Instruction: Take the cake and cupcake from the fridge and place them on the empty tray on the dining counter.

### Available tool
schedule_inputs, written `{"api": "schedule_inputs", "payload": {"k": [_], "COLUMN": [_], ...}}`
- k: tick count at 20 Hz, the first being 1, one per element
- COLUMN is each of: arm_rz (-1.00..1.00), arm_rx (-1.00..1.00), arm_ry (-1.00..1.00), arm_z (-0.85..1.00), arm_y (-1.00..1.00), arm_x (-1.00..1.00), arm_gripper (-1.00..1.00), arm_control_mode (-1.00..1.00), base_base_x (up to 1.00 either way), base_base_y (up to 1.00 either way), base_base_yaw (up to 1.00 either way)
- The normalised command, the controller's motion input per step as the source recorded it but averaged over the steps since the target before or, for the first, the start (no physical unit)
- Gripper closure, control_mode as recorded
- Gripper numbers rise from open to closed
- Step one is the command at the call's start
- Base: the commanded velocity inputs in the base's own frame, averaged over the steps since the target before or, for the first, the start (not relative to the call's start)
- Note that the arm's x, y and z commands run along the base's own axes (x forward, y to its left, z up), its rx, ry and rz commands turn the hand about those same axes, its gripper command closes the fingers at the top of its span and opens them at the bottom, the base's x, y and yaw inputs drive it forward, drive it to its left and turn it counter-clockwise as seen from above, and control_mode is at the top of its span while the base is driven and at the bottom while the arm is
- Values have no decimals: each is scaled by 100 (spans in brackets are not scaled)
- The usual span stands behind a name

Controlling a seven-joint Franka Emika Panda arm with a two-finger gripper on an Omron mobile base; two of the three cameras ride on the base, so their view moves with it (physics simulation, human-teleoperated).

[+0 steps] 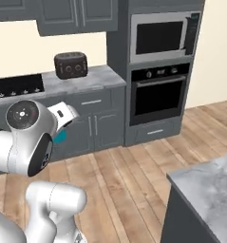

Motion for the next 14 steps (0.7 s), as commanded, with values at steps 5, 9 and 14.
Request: {"api": "schedule_inputs", "payload": {"k": [5,9,14], "arm_rz": [0,0,0], "arm_rx": [0,0,0], "arm_ry": [0,0,0], "arm_z": [0,0,0], "arm_y": [0,0,0], "arm_x": [0,0,0], "arm_gripper": [100,100,100], "arm_control_mode": [100,100,100], "base_base_x": [-29,-41,-38], "base_base_y": [-18,-20,-23], "base_base_yaw": [-53,-57,-56]}}
